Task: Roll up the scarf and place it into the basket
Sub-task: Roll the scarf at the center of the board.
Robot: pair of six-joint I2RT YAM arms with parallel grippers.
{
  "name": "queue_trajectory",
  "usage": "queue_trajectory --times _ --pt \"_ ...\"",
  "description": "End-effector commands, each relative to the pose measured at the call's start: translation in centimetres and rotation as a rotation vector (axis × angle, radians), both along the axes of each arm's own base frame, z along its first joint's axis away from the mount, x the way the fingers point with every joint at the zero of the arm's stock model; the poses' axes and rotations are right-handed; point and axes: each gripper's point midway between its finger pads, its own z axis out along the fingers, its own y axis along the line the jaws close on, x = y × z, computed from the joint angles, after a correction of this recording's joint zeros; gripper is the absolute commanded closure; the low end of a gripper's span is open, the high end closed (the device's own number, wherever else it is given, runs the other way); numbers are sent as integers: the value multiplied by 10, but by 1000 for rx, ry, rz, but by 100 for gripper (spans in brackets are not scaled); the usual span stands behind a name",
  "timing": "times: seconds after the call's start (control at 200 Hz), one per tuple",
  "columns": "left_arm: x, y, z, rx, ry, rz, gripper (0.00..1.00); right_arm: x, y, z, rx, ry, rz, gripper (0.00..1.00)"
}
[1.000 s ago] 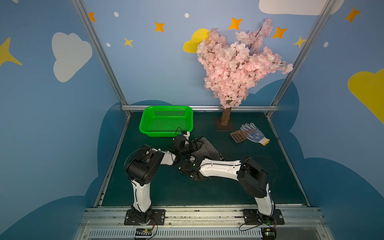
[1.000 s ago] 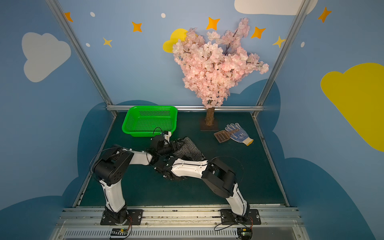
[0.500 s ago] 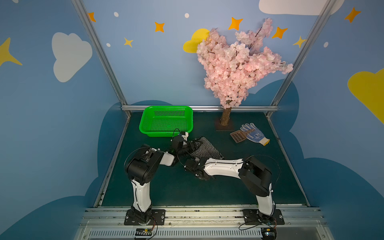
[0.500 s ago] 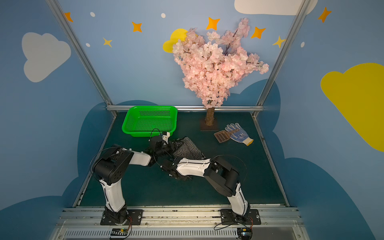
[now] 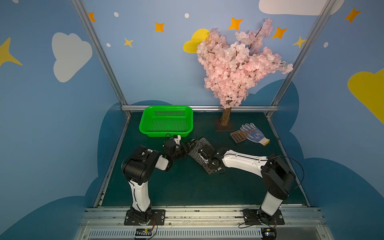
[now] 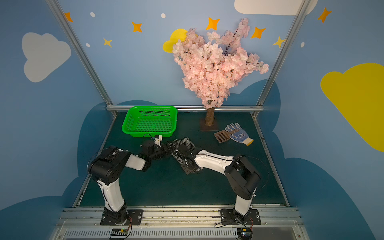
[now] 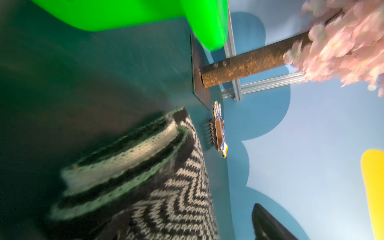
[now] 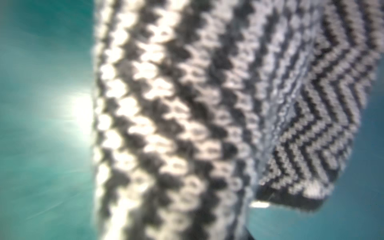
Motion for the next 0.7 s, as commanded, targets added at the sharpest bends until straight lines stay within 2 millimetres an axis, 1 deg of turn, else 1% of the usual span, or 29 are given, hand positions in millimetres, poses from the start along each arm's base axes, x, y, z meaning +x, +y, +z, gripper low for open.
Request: queue_trajectory --times 0.0,0.1,0.24,0.335,0.435,0.541,0.601,0.696 --pt "-12 24 -26 54 118 74 0 -27 25 18 244 193 34 70" --pt "-13 32 -7 74 79 90 0 -26 27 29 361 260 10 70" --pt "-18 36 26 109 22 77 0 -23 25 39 518 355 -35 68" --pt "-24 38 45 134 -18 68 0 -19 22 41 622 424 -79 68" --pt "-31 36 59 180 -51 37 0 -17 19 36 692 475 -118 68" --pt "-39 27 64 214 -71 -18 0 -12 14 31 760 512 -169 68" --pt "-43 22 61 228 -75 -41 0 -8 10 30 803 533 -198 67" --pt "-48 16 50 254 -70 -64 0 -3 3 27 866 569 -239 68"
